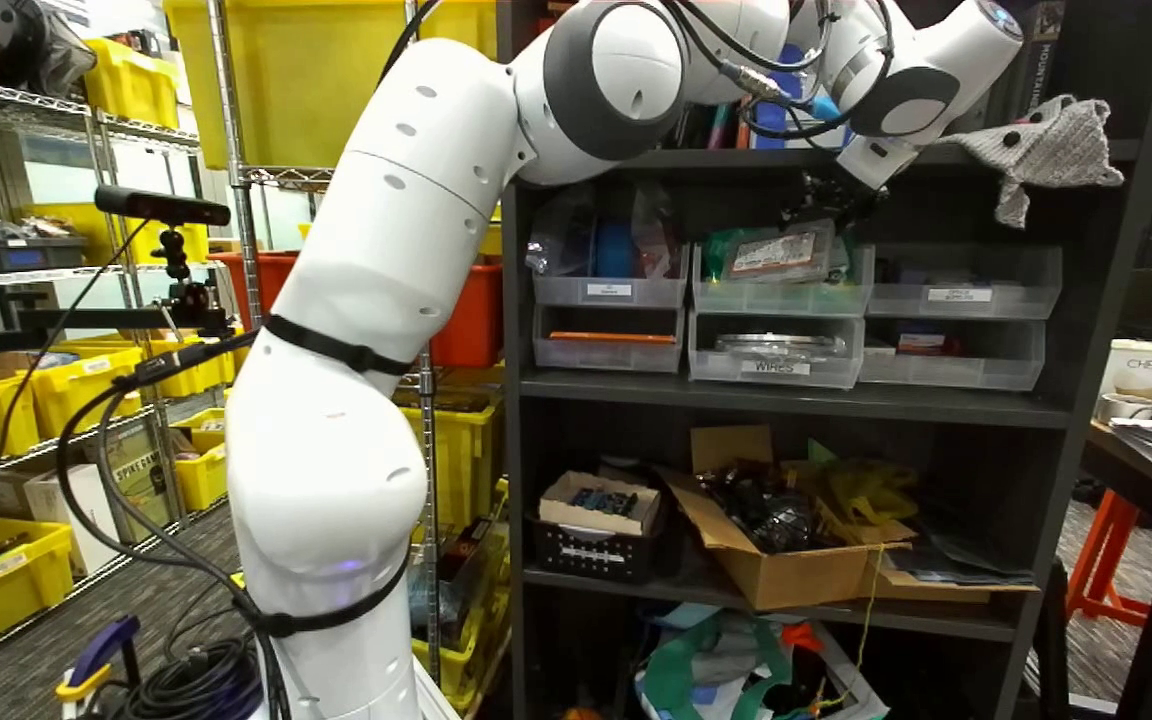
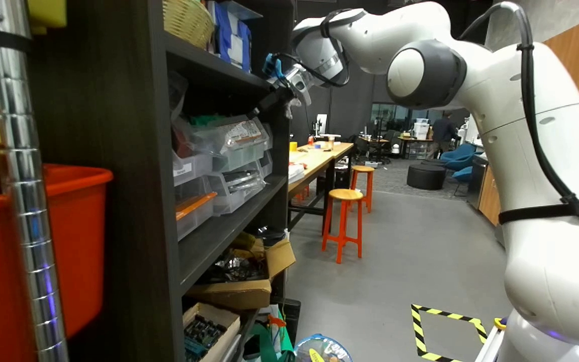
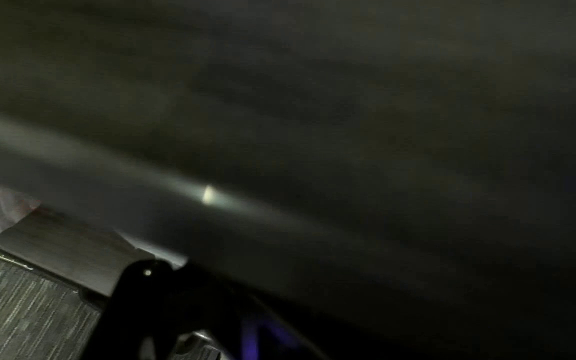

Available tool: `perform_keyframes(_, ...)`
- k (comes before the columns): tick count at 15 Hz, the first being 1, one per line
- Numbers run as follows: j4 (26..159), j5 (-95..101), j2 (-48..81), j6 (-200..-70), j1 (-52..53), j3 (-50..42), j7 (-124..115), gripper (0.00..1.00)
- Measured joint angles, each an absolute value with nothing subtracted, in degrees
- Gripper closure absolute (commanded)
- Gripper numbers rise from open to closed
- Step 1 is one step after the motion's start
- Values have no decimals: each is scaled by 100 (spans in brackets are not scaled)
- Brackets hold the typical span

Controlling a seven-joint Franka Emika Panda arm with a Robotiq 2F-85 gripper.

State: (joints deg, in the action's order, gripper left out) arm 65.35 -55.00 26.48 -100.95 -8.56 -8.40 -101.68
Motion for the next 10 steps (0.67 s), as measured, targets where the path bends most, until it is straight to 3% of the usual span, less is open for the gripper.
perform_keyframes(10,6593,-5080,2656,-10315,-716,-854,-9894,0)
